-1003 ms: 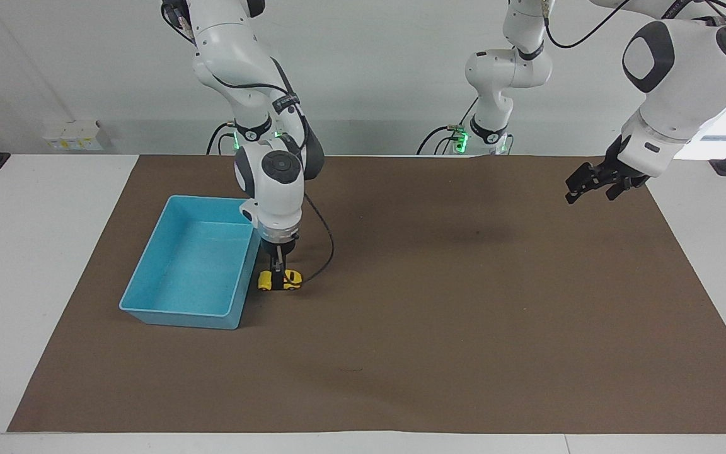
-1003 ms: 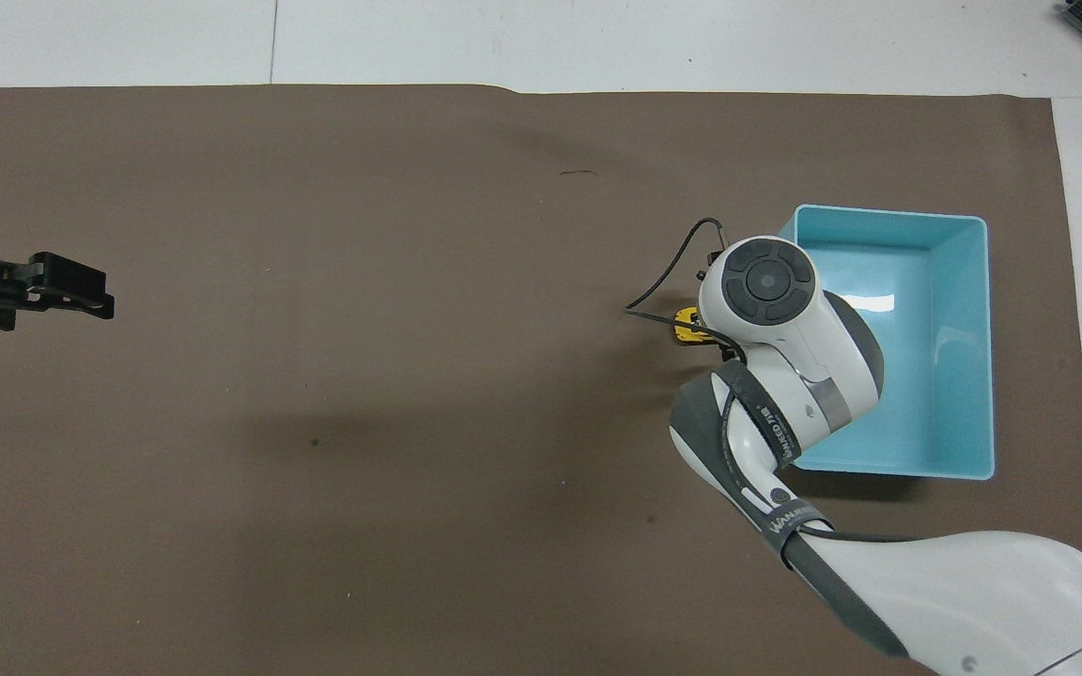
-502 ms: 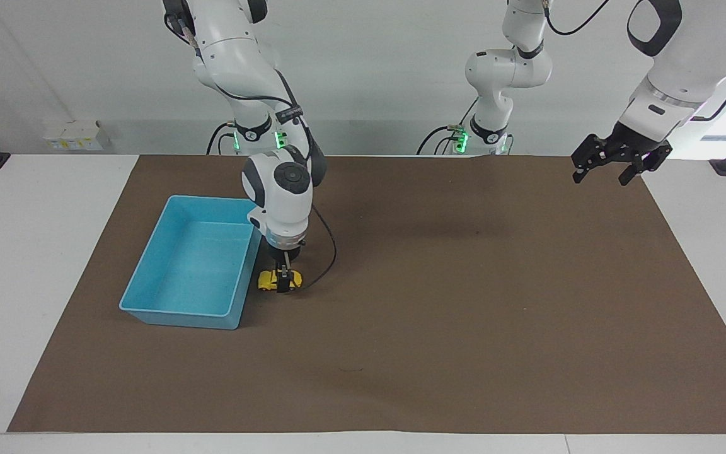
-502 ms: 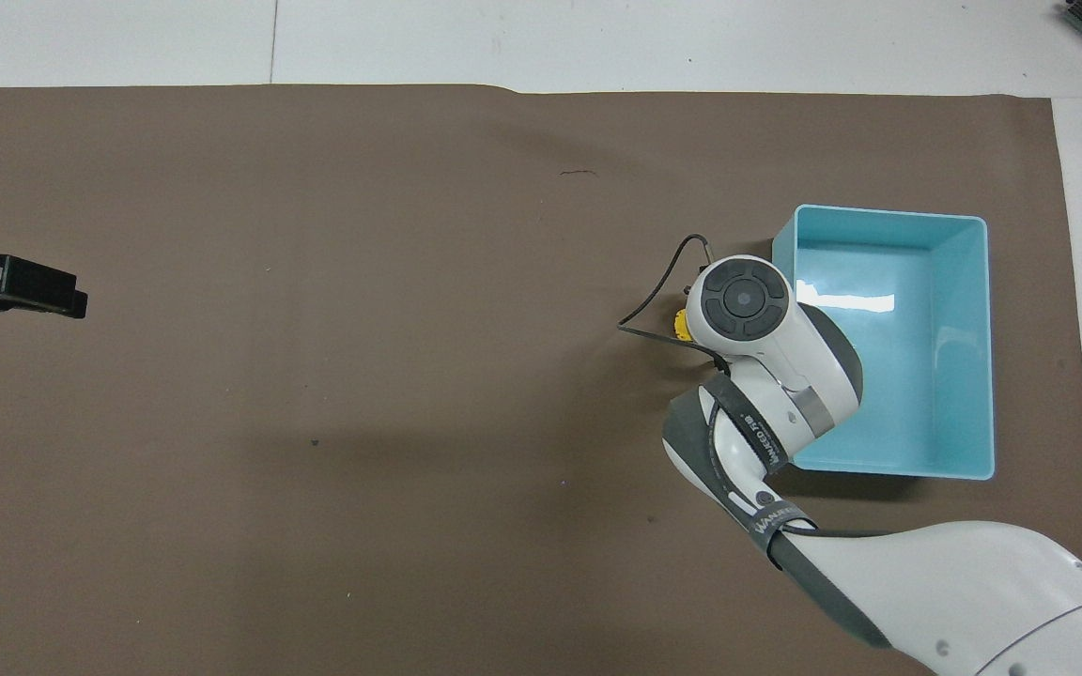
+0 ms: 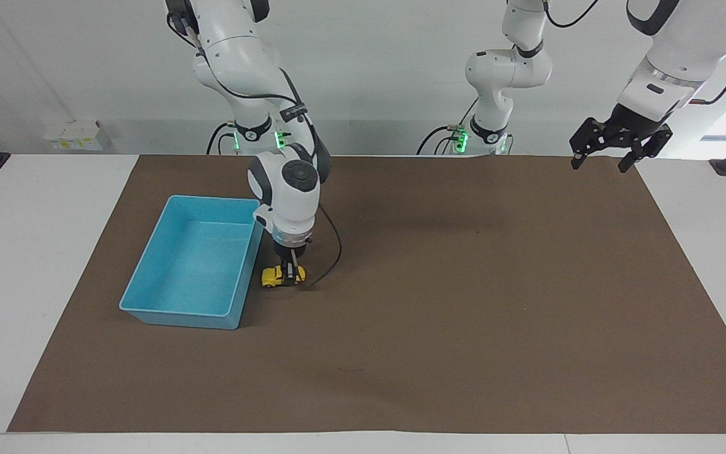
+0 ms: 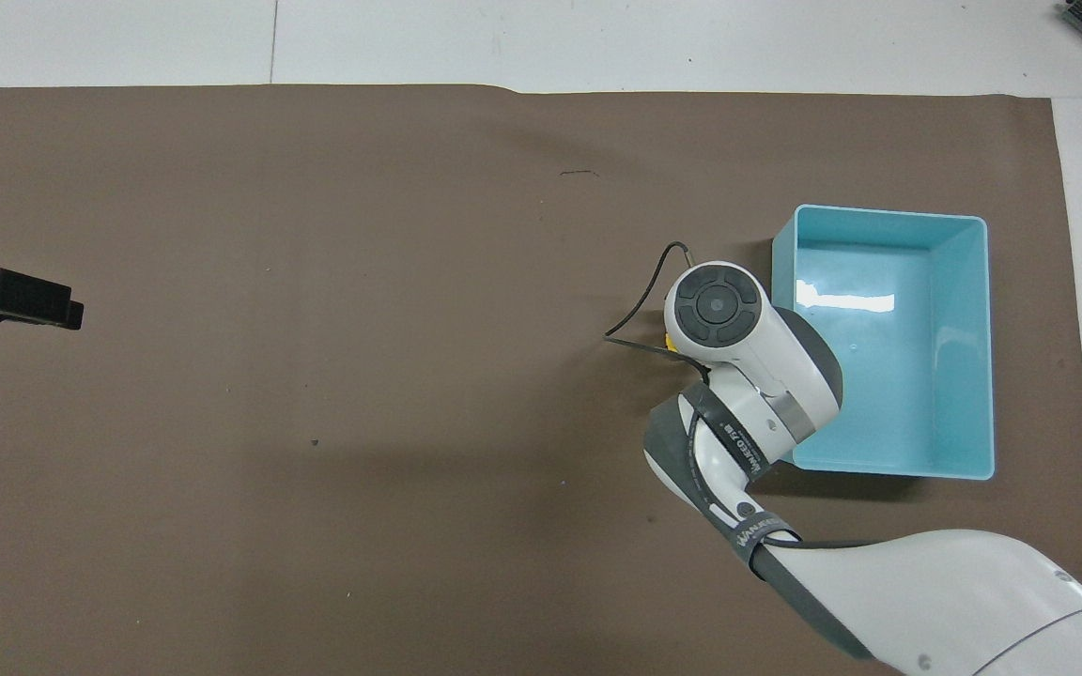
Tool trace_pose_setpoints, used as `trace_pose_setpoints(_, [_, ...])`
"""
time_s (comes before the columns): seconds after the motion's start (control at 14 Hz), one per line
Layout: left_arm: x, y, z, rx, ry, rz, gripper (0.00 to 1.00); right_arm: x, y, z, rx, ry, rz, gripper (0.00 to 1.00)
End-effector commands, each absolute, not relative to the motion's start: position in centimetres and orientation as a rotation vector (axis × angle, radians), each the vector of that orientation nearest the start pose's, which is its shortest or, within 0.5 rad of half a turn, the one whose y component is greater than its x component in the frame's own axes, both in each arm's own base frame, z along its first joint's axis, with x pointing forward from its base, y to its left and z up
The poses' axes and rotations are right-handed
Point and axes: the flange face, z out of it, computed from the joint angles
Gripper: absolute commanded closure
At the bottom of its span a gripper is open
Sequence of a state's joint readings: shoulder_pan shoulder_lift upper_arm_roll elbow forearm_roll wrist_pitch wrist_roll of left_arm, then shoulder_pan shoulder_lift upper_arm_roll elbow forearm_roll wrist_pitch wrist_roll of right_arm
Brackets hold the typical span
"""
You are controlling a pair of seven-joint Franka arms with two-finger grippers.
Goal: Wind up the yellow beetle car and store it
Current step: 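Lower the right gripper onto the yellow car and grasp it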
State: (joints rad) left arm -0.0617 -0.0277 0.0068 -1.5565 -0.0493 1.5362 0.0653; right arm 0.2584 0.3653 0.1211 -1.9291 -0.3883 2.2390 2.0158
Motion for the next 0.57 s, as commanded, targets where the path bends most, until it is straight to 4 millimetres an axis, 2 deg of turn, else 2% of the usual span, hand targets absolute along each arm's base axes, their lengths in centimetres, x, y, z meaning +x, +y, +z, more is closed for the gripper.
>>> trace_pose_setpoints(0.0, [53.5,-3.7,65.1,-3.161,0.250,-0.005,0.00,58.1,22.8,32.8,-2.503,2.115,-0.423,1.00])
trace_pose_setpoints(0.07, [53.3,-3.7,65.4,-3.161,0.253,-0.001,0.00,57.9,23.8,33.6,-2.517,2.100,-0.431,1.00])
trace_pose_setpoints(0.21, [52.6,-3.7,65.2,-3.163,0.252,0.053,0.00,57.6,24.6,35.9,-2.505,2.086,-0.435,1.00])
trace_pose_setpoints(0.43, [52.4,-3.5,65.1,-3.162,0.247,0.065,0.00,57.1,23.4,40.1,-2.550,2.018,-0.445,1.00])
trace_pose_setpoints(0.5, [52.5,-3.6,65.1,-3.163,0.247,0.055,0.00,57.0,23.0,41.3,-2.561,1.987,-0.394,1.00])
